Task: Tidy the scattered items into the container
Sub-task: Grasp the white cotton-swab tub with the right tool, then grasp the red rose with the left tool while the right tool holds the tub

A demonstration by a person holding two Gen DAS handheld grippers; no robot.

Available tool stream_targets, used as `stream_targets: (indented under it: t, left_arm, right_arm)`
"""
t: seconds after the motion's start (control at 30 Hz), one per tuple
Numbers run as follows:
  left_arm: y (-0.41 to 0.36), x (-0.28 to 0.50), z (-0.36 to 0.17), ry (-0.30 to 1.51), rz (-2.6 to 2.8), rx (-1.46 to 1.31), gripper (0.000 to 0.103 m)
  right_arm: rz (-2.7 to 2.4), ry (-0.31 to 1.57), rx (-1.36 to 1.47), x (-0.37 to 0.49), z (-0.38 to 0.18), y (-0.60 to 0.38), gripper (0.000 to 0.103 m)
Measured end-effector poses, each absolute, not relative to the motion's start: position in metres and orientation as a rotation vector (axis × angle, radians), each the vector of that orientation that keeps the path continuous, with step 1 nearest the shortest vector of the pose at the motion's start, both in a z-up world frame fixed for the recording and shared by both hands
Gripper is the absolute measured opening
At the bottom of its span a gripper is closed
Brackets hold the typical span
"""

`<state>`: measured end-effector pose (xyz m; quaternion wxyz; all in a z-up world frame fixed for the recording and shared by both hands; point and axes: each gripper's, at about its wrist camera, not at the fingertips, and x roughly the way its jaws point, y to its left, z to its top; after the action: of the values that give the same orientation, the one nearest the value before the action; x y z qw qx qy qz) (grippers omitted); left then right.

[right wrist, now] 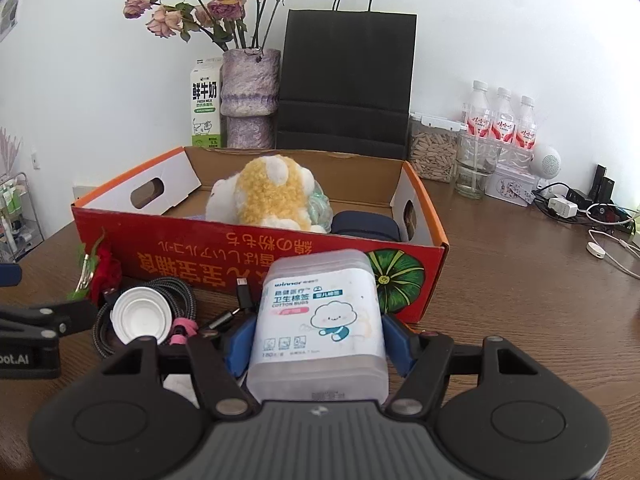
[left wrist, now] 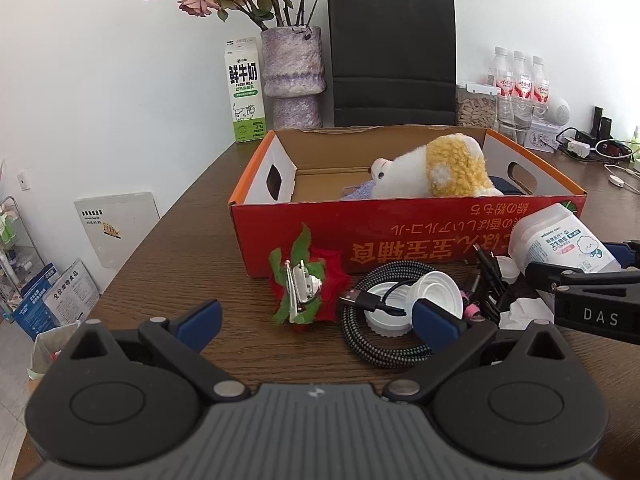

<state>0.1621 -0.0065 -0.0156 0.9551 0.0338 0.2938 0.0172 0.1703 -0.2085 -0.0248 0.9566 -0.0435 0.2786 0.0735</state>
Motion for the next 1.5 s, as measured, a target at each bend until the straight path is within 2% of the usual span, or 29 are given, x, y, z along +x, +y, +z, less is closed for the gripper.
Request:
stream_targets:
  t: [0.6,1.1,1.5]
  left_arm:
    - [-0.031,0.170,-0.022,0.598,-0.006,0.113,0.103]
    - [0.029,0.178,-0.015,0.582,0.140,0.017,0.103]
    - [0.036,0.213,-0.027,0.650,0.098,-0.040,0.101]
  right_arm:
    - [0.140,0.530,-0.049,0.157,-0.022,-0.236,0.065]
    - [0.141,0.524,-0.045,0.155,-0.026,-0.239,0.065]
    - [0.148,0.522,-0.043,0.158,-0.034,-0.237,0.065]
